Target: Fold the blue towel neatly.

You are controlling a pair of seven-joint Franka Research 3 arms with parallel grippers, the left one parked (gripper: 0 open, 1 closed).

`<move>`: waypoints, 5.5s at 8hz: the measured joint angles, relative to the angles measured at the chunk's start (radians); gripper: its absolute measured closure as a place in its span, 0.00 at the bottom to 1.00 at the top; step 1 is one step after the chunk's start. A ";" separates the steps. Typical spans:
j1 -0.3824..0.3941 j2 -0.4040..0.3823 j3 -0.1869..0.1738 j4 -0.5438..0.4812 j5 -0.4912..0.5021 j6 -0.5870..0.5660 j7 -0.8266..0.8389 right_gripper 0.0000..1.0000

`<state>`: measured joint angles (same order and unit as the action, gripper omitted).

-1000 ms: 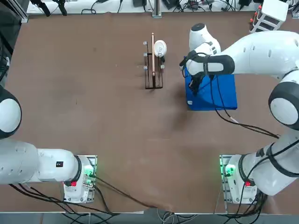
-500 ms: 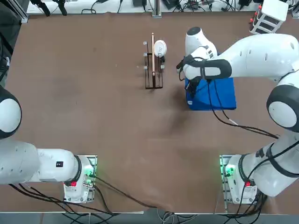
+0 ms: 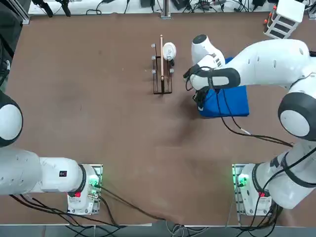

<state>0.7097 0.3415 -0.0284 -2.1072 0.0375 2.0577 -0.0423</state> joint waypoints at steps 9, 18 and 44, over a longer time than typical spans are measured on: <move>0.061 0.005 -0.011 0.044 0.000 -0.039 0.111 0.01; -0.254 0.109 -0.040 0.390 -0.009 -0.150 0.505 0.02; -0.303 0.266 -0.111 0.286 -0.012 0.238 1.381 0.67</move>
<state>0.4064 0.6075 -0.1394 -1.8214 0.0252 2.2958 1.3391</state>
